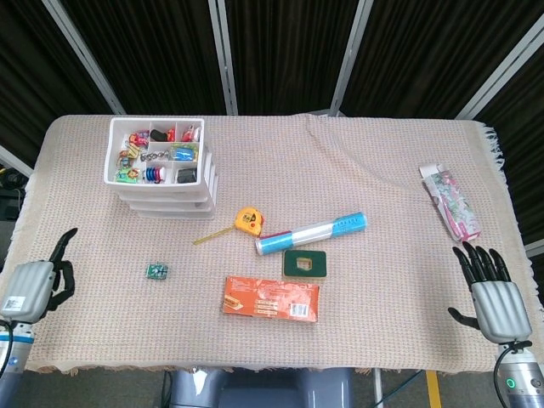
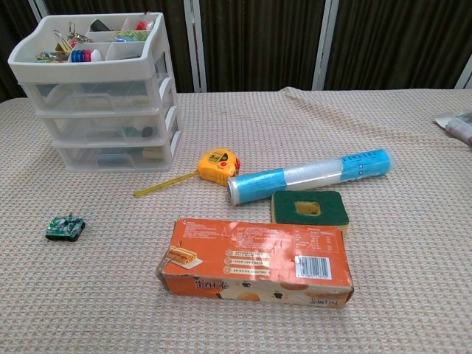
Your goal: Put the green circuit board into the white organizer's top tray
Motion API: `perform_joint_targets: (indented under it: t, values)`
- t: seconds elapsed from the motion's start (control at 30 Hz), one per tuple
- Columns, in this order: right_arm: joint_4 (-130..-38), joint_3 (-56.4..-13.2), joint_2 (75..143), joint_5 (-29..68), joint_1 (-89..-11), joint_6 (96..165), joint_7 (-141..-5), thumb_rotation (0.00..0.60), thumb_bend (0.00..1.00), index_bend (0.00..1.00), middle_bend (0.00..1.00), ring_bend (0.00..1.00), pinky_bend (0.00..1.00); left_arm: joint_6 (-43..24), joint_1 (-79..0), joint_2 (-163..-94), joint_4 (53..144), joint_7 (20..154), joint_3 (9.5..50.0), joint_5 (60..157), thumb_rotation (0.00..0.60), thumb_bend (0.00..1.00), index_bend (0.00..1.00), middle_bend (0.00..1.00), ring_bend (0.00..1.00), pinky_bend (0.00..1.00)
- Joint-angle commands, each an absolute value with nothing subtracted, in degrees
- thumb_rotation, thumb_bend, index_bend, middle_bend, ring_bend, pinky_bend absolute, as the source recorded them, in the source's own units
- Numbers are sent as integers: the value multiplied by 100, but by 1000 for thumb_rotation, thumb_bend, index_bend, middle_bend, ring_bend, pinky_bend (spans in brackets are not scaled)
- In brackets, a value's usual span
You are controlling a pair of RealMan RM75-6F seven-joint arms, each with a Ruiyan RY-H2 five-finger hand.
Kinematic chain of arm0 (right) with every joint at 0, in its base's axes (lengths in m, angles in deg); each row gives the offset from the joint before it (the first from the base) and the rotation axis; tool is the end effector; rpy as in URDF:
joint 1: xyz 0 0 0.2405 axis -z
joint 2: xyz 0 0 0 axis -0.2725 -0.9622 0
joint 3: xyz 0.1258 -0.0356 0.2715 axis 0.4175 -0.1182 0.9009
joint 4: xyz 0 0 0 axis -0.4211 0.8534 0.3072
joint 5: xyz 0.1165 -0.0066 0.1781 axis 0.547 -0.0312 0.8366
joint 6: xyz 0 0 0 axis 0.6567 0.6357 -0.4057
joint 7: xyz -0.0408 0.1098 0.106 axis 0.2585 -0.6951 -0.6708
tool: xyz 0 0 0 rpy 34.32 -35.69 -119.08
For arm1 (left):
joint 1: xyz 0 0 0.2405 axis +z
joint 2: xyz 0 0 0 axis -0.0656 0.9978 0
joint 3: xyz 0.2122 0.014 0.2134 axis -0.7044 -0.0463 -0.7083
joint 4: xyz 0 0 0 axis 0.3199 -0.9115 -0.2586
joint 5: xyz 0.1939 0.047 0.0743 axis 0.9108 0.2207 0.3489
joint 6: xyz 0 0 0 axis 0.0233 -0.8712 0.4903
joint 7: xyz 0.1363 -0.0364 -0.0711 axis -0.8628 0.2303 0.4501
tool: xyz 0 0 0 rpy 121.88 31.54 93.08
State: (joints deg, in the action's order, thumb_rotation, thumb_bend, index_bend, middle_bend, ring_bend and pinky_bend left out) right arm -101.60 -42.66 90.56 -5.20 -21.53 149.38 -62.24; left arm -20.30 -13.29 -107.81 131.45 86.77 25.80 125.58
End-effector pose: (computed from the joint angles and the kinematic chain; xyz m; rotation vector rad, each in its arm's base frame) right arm -0.3507 -0.2020 0.1642 1.4856 -0.7996 0.7854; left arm -0.3124 0.2227 0.1461 -1.3773 -1.1908 -0.9594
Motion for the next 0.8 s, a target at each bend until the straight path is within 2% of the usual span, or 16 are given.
perform_joint_targets:
  t: [0.03, 0.1, 0.23, 0.47, 0.8]
  values:
    - [-10178, -4274, 9035, -468, -2160, 14873, -6256, 600, 0, 36, 0, 0, 0, -797, -1830, -10536, 14088, 9580, 2928, 11350, 600, 869, 4, 773, 772, 639]
    - [-10203, -4273, 9007, -433, -2173, 14821, -6285, 600, 0, 37, 0, 0, 0, -244, -2113, -10407, 14260, 9734, 3082, 10733, 600, 880, 0, 773, 772, 639]
    - [-10197, -4283, 8990, -478, -2185, 14822, -6311, 600, 0, 38, 0, 0, 0, 227, -2540, -10486, 14270, 9772, 3317, 9897, 600, 888, 0, 771, 773, 640]
    - [-10238, -4278, 8948, -396, -2200, 14738, -6368, 600, 0, 38, 0, 0, 0, 633, -3035, -10757, 14061, 10167, 3747, 8849, 600, 896, 19, 771, 773, 639]
    - [-10259, -4280, 8939, -382, -2208, 14719, -6383, 600, 0, 39, 0, 0, 0, 928, -3574, -10966, 13565, 10320, 4088, 8146, 600, 905, 99, 771, 774, 639]
